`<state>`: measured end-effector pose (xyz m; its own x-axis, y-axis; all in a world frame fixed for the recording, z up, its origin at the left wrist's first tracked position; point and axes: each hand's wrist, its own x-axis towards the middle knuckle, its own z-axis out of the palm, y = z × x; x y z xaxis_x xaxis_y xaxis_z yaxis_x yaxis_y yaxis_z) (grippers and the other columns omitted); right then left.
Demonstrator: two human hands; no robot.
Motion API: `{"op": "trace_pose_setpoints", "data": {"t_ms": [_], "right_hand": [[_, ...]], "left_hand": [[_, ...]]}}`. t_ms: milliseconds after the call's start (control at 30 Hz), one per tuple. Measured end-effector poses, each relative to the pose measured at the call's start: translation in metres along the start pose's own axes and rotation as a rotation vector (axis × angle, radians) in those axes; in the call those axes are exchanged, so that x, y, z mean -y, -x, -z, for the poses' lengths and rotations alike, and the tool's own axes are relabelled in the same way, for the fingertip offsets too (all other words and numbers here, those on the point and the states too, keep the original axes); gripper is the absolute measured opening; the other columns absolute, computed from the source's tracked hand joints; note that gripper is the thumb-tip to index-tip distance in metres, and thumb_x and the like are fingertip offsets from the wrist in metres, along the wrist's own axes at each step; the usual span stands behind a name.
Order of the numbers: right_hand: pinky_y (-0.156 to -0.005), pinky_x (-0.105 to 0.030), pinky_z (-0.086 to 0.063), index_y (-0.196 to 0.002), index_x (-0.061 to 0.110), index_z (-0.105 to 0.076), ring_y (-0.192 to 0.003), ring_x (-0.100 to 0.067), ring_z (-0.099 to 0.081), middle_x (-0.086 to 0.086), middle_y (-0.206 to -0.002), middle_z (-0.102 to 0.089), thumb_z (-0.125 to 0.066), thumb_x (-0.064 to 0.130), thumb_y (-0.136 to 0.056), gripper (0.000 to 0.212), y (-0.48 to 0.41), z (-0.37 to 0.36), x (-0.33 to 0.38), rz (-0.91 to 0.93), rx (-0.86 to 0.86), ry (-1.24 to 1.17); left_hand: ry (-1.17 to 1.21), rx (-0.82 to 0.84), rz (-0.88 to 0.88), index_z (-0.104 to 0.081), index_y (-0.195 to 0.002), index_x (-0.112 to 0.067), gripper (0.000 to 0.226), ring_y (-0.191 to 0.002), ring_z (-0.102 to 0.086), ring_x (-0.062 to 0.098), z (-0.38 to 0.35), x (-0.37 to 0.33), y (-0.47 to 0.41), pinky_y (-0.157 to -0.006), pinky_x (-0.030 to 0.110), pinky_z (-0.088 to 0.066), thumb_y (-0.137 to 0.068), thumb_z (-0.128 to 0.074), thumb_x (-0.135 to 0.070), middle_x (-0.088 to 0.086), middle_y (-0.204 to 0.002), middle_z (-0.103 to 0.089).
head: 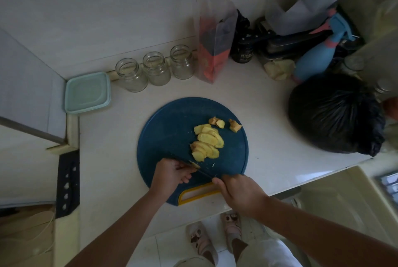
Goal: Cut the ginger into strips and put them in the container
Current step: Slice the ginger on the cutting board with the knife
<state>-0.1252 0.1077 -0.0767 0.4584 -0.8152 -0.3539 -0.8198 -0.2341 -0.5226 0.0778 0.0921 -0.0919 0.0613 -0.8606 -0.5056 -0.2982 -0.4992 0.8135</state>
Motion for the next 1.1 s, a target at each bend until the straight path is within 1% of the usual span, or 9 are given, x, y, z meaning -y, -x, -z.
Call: {"op": "trace_pose_setpoints", "data": {"t_ms": [200, 333, 500, 600, 700, 767, 800, 933, 1100], "right_hand": [[-0.076, -0.035, -0.049, -0.093, 0.014, -0.059, -0.082, -0.026, -0.062, -0.009, -0.089, -0.066, -0.017, 0.048, -0.100, 0.055, -0.004, 0.007, 0.003, -0.013, 0.047, 0.038], [-0.076, -0.034, -0.049, -0.088, 0.014, -0.057, -0.083, -0.026, -0.062, -0.010, -0.090, -0.066, -0.018, 0.048, -0.101, 0.053, -0.009, 0.011, 0.004, -0.033, 0.107, 0.060], [-0.075, -0.034, -0.051, -0.074, 0.020, -0.048, -0.083, -0.027, -0.063, -0.010, -0.089, -0.066, -0.017, 0.049, -0.100, 0.050, -0.018, 0.008, 0.010, -0.073, 0.145, 0.081], [-0.075, -0.036, -0.051, -0.067, 0.019, -0.046, -0.072, -0.024, -0.060, -0.009, -0.077, -0.062, -0.019, 0.050, -0.100, 0.053, -0.021, 0.013, 0.008, -0.120, 0.146, 0.007], [-0.058, -0.024, -0.042, -0.058, 0.016, -0.039, -0.052, -0.010, -0.043, -0.001, -0.057, -0.046, -0.027, 0.048, -0.101, 0.055, -0.023, 0.017, 0.001, -0.216, 0.128, -0.234], [-0.051, -0.018, -0.033, -0.057, 0.014, -0.037, -0.047, -0.006, -0.037, 0.003, -0.054, -0.041, -0.030, 0.048, -0.100, 0.055, -0.021, 0.017, 0.000, -0.254, 0.114, -0.330], [-0.050, -0.018, -0.032, -0.057, 0.014, -0.038, -0.047, -0.006, -0.037, 0.003, -0.054, -0.041, -0.031, 0.049, -0.099, 0.055, -0.019, 0.016, -0.001, -0.257, 0.109, -0.349], [-0.051, -0.017, -0.033, -0.061, 0.013, -0.041, -0.050, -0.007, -0.040, 0.001, -0.056, -0.043, -0.029, 0.049, -0.099, 0.055, -0.011, 0.010, -0.003, -0.218, 0.113, -0.311], [-0.064, -0.028, -0.042, -0.066, 0.013, -0.048, -0.063, -0.014, -0.051, 0.002, -0.061, -0.048, -0.028, 0.050, -0.099, 0.053, -0.005, 0.006, -0.004, -0.143, 0.079, -0.226]], "left_hand": [[0.016, 0.022, 0.012, -0.068, -0.067, -0.014, 0.014, -0.043, -0.058, 0.004, 0.000, 0.001, -0.003, -0.045, 0.014, -0.045, -0.078, -0.073, -0.006, -0.004, -0.049, -0.064], [0.018, 0.030, 0.031, -0.067, -0.066, -0.012, 0.014, -0.044, -0.059, 0.005, 0.002, 0.003, -0.006, -0.045, 0.015, -0.046, -0.077, -0.074, -0.007, -0.003, -0.049, -0.065], [0.014, 0.016, 0.098, -0.066, -0.062, -0.011, 0.017, -0.046, -0.060, 0.011, -0.001, 0.008, -0.012, -0.044, 0.015, -0.045, -0.075, -0.077, -0.011, -0.002, -0.050, -0.065], [0.044, 0.002, 0.079, -0.065, -0.061, -0.011, 0.018, -0.047, -0.061, 0.009, -0.001, 0.007, -0.011, -0.046, 0.016, -0.046, -0.074, -0.078, -0.010, 0.000, -0.053, -0.067], [0.070, -0.008, 0.058, -0.067, -0.064, -0.012, 0.015, -0.051, -0.063, 0.008, -0.001, 0.006, -0.006, -0.049, 0.017, -0.049, -0.074, -0.078, -0.011, 0.000, -0.057, -0.069], [0.084, -0.020, 0.059, -0.068, -0.067, -0.013, 0.013, -0.054, -0.064, 0.008, -0.001, 0.006, -0.003, -0.052, 0.018, -0.050, -0.075, -0.078, -0.012, 0.000, -0.059, -0.070], [0.091, -0.025, 0.063, -0.068, -0.067, -0.013, 0.012, -0.055, -0.064, 0.008, -0.002, 0.006, -0.003, -0.053, 0.018, -0.051, -0.075, -0.078, -0.012, 0.000, -0.060, -0.070], [0.153, -0.036, 0.094, -0.067, -0.072, -0.011, 0.011, -0.055, -0.065, 0.009, -0.004, 0.008, -0.001, -0.054, 0.019, -0.052, -0.075, -0.077, -0.007, -0.002, -0.058, -0.069], [0.229, -0.041, 0.127, -0.065, -0.080, -0.008, 0.011, -0.058, -0.068, 0.011, -0.005, 0.007, 0.002, -0.057, 0.021, -0.055, -0.076, -0.074, -0.003, 0.004, -0.066, -0.070]]}}
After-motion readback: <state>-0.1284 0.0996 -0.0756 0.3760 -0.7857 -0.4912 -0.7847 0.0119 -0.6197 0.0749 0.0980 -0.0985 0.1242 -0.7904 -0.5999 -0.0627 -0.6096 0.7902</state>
